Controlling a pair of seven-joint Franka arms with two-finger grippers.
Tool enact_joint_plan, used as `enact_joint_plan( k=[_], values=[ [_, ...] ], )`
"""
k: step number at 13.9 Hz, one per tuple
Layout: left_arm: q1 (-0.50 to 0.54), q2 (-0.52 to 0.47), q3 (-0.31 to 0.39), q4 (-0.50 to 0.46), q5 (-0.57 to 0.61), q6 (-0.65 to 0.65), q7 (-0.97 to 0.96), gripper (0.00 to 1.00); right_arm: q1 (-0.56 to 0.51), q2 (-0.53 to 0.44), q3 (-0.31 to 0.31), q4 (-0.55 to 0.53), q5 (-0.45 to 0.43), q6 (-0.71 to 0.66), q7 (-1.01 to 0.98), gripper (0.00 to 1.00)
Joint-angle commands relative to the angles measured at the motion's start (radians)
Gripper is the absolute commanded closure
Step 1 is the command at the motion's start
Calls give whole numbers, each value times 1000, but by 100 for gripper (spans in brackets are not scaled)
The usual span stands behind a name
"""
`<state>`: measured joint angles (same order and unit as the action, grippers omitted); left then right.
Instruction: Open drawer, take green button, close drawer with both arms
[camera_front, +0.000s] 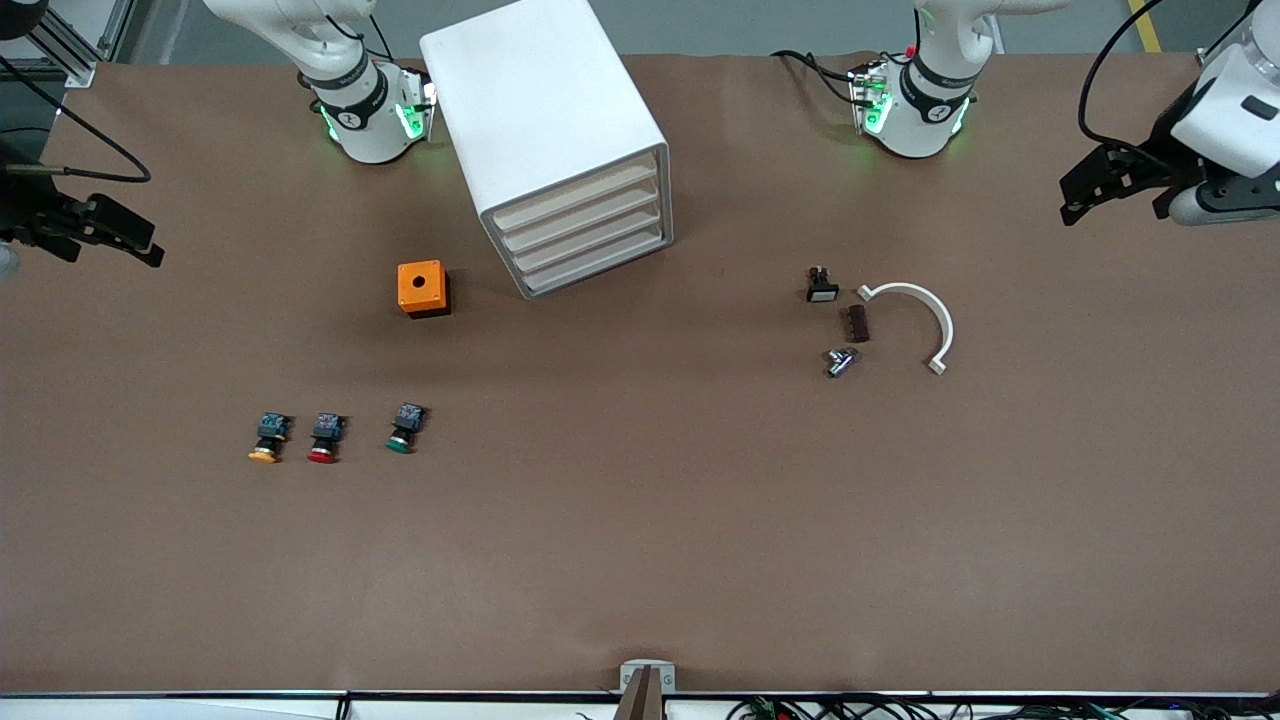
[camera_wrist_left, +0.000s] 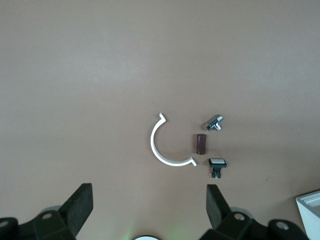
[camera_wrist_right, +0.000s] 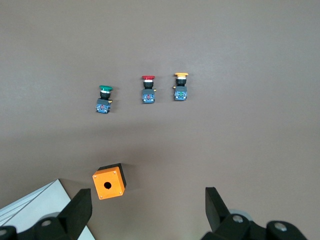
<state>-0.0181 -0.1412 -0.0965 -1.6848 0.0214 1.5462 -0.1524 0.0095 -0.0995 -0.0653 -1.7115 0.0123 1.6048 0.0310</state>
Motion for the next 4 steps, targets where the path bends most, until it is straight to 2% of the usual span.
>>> enact_joint_plan(
  k=[1, 4],
  values=[
    [7, 54, -5, 80, -12, -11, 14, 0, -19, -23, 10, -20, 14, 9, -2, 0],
    [6, 55, -5, 79, -6, -14, 14, 0, -16, -23, 12, -16, 2, 12, -29, 0]
  ],
)
